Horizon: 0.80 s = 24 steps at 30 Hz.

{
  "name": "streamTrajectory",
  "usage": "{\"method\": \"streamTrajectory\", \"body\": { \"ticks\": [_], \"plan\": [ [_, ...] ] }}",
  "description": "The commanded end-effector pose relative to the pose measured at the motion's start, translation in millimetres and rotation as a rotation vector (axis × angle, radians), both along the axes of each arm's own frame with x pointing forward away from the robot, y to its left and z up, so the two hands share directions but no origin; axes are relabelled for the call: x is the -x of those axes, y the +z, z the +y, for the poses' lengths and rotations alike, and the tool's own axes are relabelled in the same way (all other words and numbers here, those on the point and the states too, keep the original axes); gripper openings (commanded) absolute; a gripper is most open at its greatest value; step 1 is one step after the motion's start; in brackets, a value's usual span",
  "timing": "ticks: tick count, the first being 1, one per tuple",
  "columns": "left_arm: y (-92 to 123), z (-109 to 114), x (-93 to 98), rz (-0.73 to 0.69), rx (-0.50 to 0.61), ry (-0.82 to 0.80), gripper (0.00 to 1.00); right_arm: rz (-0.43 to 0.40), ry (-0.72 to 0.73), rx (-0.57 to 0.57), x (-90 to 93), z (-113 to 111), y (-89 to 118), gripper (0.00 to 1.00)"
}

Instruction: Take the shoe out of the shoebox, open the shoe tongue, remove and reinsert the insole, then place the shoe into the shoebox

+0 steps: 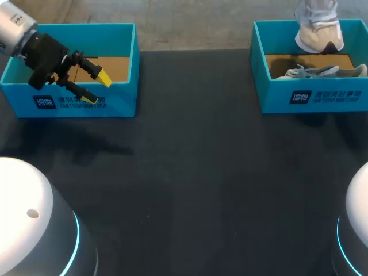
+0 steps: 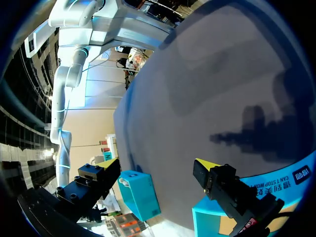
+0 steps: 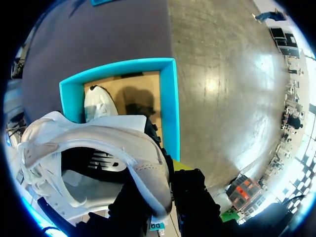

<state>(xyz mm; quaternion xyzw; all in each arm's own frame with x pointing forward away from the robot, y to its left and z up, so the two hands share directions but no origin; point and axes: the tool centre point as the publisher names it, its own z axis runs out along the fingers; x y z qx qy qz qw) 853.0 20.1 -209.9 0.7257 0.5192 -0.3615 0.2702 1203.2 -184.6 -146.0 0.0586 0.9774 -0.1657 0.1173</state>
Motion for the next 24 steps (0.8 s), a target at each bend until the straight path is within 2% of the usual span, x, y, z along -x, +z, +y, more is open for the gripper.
{"method": "streamTrajectory", "body": {
  "ticks": [1,7,16,24],
  "plan": [
    [0.0,-0.3,0.1,-0.002,-0.002,0.000,1.00,0.017,0.002,0.017,-1.6,-5.1,1.8,0.00],
    [0.0,-0.3,0.1,-0.002,-0.002,0.000,1.00,0.019,-0.009,0.029,-6.8,-17.3,8.2,0.00],
    [0.0,-0.3,0.1,-0.002,-0.002,0.000,1.00,0.036,-0.042,0.047,-13.9,-32.8,6.8,0.00],
    [0.0,-0.3,0.1,-0.002,-0.002,0.000,1.00,0.035,-0.039,-0.013,-13.8,-63.4,-1.7,0.00]
  ]
}}
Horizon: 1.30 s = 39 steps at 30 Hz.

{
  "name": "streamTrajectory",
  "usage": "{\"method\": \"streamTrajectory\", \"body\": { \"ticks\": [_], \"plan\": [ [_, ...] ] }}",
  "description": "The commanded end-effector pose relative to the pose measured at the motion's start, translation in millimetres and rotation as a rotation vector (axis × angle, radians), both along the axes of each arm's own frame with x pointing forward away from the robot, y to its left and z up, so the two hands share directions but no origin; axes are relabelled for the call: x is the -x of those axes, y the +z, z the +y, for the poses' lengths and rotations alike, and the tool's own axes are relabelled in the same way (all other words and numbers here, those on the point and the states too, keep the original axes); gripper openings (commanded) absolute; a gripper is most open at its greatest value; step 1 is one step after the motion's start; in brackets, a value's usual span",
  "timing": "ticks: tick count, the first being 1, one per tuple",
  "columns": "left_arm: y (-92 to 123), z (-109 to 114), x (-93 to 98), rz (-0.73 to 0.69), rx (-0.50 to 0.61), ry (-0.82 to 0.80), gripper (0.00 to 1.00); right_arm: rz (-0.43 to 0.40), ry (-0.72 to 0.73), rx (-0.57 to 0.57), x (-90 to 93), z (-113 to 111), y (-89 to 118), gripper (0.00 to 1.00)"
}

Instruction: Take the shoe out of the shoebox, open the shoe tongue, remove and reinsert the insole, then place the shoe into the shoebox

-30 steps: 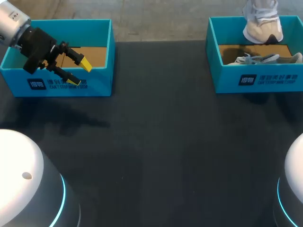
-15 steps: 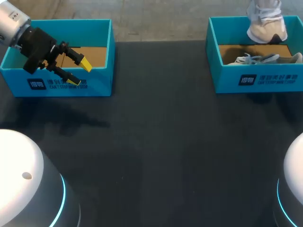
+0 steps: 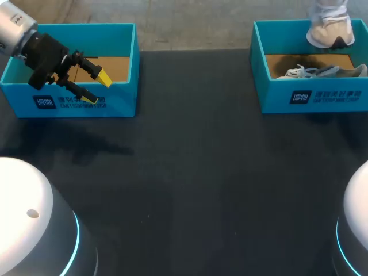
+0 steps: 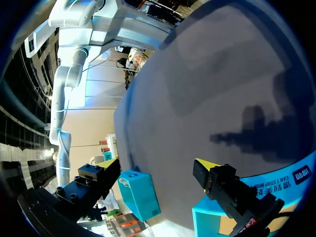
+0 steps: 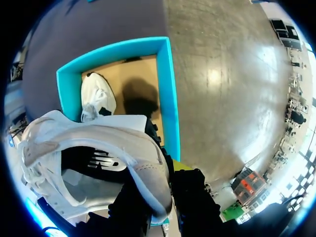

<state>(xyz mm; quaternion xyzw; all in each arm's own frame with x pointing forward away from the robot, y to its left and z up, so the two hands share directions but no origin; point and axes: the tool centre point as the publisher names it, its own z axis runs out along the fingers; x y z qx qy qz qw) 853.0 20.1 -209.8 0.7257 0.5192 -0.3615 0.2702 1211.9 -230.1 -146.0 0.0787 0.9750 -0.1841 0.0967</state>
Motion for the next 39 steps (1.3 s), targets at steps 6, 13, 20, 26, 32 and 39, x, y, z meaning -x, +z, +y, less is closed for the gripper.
{"method": "streamTrajectory", "body": {
  "ticks": [6,13,20,26,32,39],
  "plan": [
    [-0.1,-0.3,0.1,-0.002,-0.002,0.000,1.00,-0.029,0.013,-0.058,-5.4,-46.0,-10.3,0.00],
    [-0.1,-0.3,0.1,-0.002,-0.002,0.000,1.00,-0.052,0.017,-0.075,-3.5,-66.9,-17.3,0.00],
    [-0.1,-0.3,0.1,-0.002,-0.002,0.000,1.00,-0.048,-0.114,-0.043,-3.8,-85.3,-24.6,0.00],
    [-0.1,-0.3,0.1,-0.002,-0.002,0.000,1.00,-0.102,-0.364,-0.058,-9.0,-90.2,-20.9,0.00],
    [-0.1,-0.3,0.1,-0.002,-0.002,0.000,1.00,-0.180,-0.629,-0.128,-5.0,-100.3,-14.3,0.00],
    [-0.1,-0.3,0.1,-0.002,-0.002,0.000,1.00,-0.213,-0.888,-0.148,0.3,-113.9,-13.7,0.00]
  ]
}}
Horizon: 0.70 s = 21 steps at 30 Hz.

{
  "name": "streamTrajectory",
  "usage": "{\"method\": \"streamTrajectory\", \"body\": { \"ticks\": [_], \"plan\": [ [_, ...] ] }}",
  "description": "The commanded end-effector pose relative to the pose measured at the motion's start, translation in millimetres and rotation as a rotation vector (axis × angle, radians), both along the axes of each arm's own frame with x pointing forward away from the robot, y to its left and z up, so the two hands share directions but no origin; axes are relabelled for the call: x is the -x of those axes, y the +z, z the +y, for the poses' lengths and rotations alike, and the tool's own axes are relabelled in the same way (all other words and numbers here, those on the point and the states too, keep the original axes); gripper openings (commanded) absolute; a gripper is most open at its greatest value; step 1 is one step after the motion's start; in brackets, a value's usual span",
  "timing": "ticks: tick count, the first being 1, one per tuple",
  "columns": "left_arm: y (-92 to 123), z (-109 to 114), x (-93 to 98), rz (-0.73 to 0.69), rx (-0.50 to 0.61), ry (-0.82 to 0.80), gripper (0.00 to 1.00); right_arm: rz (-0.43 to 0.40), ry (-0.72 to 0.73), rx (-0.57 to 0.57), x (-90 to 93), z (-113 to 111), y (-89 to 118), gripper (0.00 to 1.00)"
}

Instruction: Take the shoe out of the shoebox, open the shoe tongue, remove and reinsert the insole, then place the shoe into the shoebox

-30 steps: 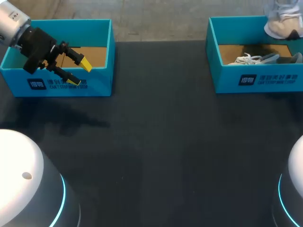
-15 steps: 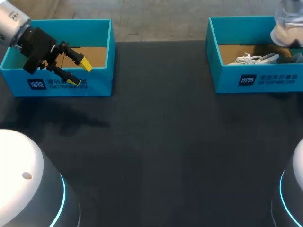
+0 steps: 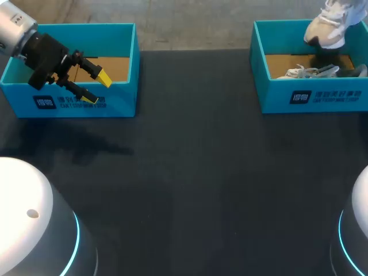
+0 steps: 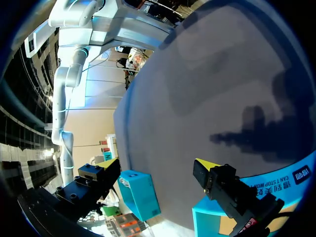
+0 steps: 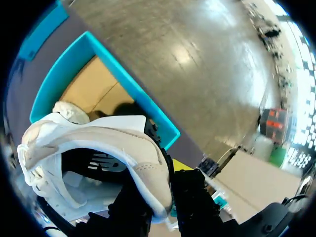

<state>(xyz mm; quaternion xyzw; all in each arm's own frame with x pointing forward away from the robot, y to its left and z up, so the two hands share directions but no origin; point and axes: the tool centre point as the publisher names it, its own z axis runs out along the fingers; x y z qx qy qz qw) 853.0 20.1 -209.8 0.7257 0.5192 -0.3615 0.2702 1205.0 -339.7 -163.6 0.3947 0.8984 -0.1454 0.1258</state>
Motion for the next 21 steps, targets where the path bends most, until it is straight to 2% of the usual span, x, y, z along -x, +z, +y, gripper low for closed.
{"method": "streamTrajectory", "body": {
  "ticks": [1,7,13,21],
  "plan": [
    [-0.1,-0.3,0.1,-0.002,-0.002,0.000,1.00,-0.029,-0.292,-0.052,-5.2,-4.1,5.5,0.00],
    [-0.1,-0.3,0.1,-0.002,-0.002,0.000,1.00,-0.046,-0.453,-0.066,3.5,-14.1,5.2,0.00],
    [-0.1,-0.3,0.1,-0.002,-0.002,0.000,1.00,-0.053,-0.555,-0.070,17.2,-18.1,2.1,0.00],
    [-0.1,-0.3,0.1,-0.002,-0.002,0.000,1.00,-0.050,-0.584,-0.079,30.2,-15.6,-0.2,0.00]
  ]
}}
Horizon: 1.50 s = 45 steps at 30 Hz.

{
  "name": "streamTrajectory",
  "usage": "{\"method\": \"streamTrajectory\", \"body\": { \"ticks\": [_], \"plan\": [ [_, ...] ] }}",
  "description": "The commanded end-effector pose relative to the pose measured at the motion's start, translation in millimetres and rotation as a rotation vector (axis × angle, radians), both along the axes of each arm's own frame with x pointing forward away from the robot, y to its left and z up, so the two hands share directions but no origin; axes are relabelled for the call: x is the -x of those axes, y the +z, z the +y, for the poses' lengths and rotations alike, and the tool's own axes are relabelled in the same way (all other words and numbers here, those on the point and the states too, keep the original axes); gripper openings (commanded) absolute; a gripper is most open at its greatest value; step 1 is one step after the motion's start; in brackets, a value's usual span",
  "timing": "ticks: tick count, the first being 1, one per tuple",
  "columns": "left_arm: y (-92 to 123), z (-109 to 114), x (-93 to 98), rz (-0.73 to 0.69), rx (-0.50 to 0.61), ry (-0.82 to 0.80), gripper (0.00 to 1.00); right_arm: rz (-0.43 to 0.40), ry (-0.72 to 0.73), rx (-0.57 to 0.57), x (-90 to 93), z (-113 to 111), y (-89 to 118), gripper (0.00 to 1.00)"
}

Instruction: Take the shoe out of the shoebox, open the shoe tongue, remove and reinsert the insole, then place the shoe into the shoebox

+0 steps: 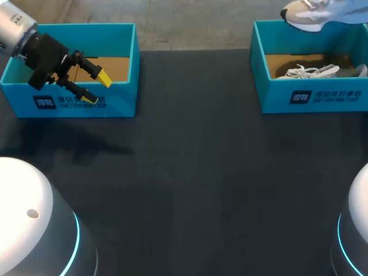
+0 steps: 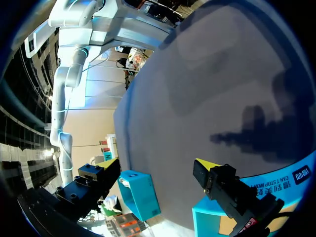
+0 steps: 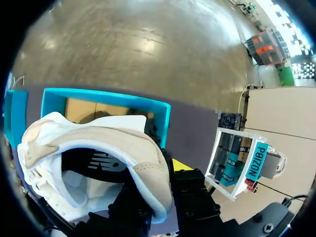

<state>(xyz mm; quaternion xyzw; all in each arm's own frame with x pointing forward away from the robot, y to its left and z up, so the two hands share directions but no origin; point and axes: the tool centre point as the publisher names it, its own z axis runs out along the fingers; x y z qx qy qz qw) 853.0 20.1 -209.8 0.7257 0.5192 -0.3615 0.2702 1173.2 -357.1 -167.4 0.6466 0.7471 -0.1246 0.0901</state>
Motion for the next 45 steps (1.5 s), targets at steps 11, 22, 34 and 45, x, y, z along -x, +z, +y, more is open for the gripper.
{"method": "streamTrajectory", "body": {
  "ticks": [11,22,34,45],
  "plan": [
    [-0.1,-0.3,0.1,-0.002,-0.002,0.000,1.00,0.051,0.039,0.055,2.4,4.5,2.8,0.00],
    [-0.1,-0.3,0.1,-0.002,-0.002,0.000,1.00,0.051,0.039,0.055,2.4,4.5,2.8,0.00],
    [-0.1,-0.3,0.1,-0.002,-0.002,0.000,1.00,-0.030,-0.151,0.038,16.8,3.3,-7.3,0.00],
    [-0.1,-0.3,0.1,-0.002,-0.002,0.000,1.00,-0.040,-0.211,0.048,26.0,4.5,-18.8,0.00]
  ]
}}
